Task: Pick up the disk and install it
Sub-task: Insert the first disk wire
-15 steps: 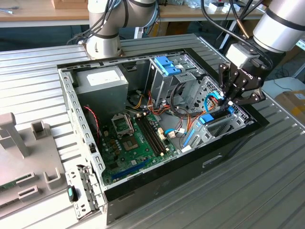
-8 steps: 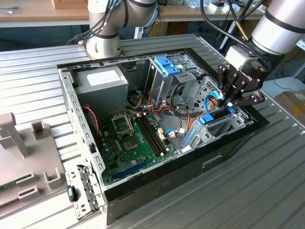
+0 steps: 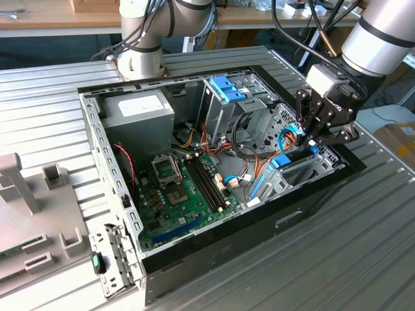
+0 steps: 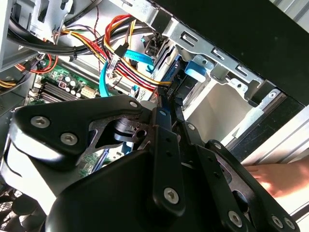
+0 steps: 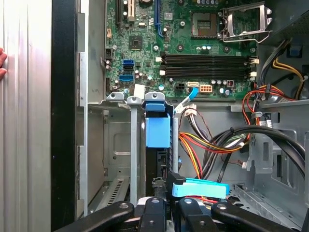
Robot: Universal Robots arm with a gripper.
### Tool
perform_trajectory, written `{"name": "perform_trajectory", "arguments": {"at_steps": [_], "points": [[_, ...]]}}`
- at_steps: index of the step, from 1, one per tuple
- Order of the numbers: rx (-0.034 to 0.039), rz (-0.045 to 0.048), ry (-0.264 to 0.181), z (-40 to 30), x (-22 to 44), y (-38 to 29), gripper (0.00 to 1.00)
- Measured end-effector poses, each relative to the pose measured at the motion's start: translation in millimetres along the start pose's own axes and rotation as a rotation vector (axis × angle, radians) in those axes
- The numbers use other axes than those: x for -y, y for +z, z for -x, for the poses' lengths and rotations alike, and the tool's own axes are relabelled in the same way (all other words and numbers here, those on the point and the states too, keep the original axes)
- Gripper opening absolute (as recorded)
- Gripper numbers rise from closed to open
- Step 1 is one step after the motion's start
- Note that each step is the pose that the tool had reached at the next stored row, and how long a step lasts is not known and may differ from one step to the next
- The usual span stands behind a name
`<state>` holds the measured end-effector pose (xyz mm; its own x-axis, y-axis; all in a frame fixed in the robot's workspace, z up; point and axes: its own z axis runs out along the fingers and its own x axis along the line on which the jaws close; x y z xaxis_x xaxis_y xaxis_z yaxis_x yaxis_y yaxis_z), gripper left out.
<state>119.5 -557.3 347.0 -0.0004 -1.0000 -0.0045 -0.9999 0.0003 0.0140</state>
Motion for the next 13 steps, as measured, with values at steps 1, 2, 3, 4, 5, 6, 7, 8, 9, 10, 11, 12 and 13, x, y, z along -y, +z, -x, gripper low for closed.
{"name": "perform_trajectory", "arguments": {"at_steps": [1,2,3,4,5,6,7,8,9,10,11,12,13], "points": [[0.0001,0.0,0.0,0.0,0.0,0.0,0.17],[0.0002,0.0,0.0,-0.2,0.0,0.2,0.17],[0.0003,0.0001,0.0,-0.5,0.0,0.6,0.17],[-0.0001,0.0,0.0,-0.5,0.0,0.7,0.17],[-0.0001,0.0,0.0,-0.7,0.0,0.9,0.17],[0.0002,0.0,0.0,-1.0,0.0,1.6,0.17],[0.0001,0.0,0.0,-1.2,0.0,1.9,0.17],[0.0002,0.0,0.0,-1.2,0.0,2.0,0.17],[0.0,0.0,0.0,-1.3,0.0,2.0,0.17],[-0.0001,0.0,0.0,-1.4,0.0,2.2,0.17],[-0.0001,0.0,0.0,-1.8,0.0,3.0,0.17],[0.0,0.0,0.0,-1.9,-0.1,3.4,0.17],[0.0001,0.0,0.0,-1.9,0.0,3.4,0.17]]}}
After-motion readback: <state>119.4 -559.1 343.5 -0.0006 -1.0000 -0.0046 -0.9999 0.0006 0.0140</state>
